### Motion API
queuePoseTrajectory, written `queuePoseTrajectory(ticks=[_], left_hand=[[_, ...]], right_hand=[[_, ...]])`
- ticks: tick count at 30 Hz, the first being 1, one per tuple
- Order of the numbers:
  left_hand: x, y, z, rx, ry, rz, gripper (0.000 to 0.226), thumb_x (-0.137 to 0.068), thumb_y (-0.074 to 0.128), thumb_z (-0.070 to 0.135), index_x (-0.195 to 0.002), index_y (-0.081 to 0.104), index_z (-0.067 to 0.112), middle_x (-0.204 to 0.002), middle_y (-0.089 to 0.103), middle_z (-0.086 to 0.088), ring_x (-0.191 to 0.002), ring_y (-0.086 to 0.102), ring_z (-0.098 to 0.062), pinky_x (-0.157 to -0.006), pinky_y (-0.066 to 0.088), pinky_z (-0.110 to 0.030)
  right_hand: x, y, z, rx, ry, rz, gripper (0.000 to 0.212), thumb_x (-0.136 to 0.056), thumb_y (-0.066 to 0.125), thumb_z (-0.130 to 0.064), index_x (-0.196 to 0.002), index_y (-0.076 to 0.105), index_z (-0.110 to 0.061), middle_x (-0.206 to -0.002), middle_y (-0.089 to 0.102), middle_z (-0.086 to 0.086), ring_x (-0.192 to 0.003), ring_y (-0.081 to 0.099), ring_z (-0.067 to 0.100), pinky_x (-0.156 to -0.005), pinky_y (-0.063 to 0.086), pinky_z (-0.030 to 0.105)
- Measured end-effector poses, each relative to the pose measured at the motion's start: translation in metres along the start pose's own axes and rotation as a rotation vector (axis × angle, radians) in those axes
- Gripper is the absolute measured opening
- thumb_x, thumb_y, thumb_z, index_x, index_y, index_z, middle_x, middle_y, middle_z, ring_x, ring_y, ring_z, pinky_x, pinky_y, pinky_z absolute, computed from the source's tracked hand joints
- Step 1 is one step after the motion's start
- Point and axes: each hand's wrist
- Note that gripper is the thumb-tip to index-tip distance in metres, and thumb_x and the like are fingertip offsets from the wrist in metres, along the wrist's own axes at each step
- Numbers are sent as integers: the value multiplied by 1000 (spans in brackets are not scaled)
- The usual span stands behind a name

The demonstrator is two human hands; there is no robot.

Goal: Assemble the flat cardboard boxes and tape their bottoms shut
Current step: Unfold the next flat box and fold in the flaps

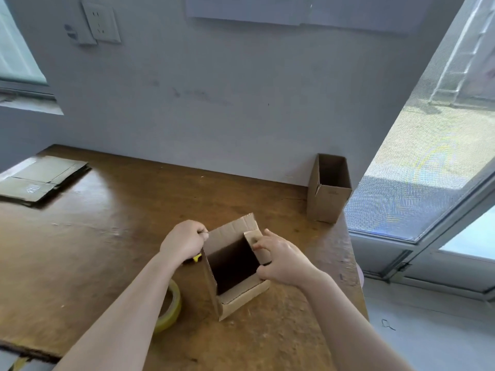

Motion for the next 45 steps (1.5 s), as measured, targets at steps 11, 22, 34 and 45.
queuePoseTrajectory(ticks=[11, 22, 34, 45], left_hand=[[-5, 8, 4, 157, -31, 150, 19, -98, 53, 21, -84, 66, 21, -73, 64, 4, -62, 58, -13, -54, 43, -26], [41, 28, -16, 1044, -37, 99, 25, -102, 48, 16, -104, 73, 19, -94, 71, -14, -82, 64, -24, -71, 53, -36], [35, 48, -24, 686, -82, 113, 38, -94, 63, 19, -131, 53, 18, -123, 58, 0, -115, 55, -20, -100, 47, -34], [35, 47, -23, 886, -102, 105, 27, -96, 59, 11, -89, 56, 37, -100, 59, 7, -92, 54, -11, -81, 43, -25]], right_hand=[[-4, -6, -6, 124, 6, -165, 86, -66, 42, -90, -107, 73, -22, -116, 59, -8, -112, 43, 11, -90, 50, 35], [-9, -7, -3, 61, -7, -154, 71, -67, 69, -73, -116, 71, -22, -130, 51, -13, -123, 32, 11, -96, 41, 32], [-11, -9, -4, 0, -8, -151, 49, -69, 68, -70, -97, 75, -31, -107, 58, -17, -115, 45, 10, -95, 48, 36], [-6, 7, -14, 49, 114, 138, 23, -82, 72, -46, -98, 69, -29, -97, 64, -10, -89, 59, 9, -72, 53, 27]])
Point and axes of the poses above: each hand's wrist, its own x-axis away from the middle knuckle, its own y-axis out of the palm, z = x × y
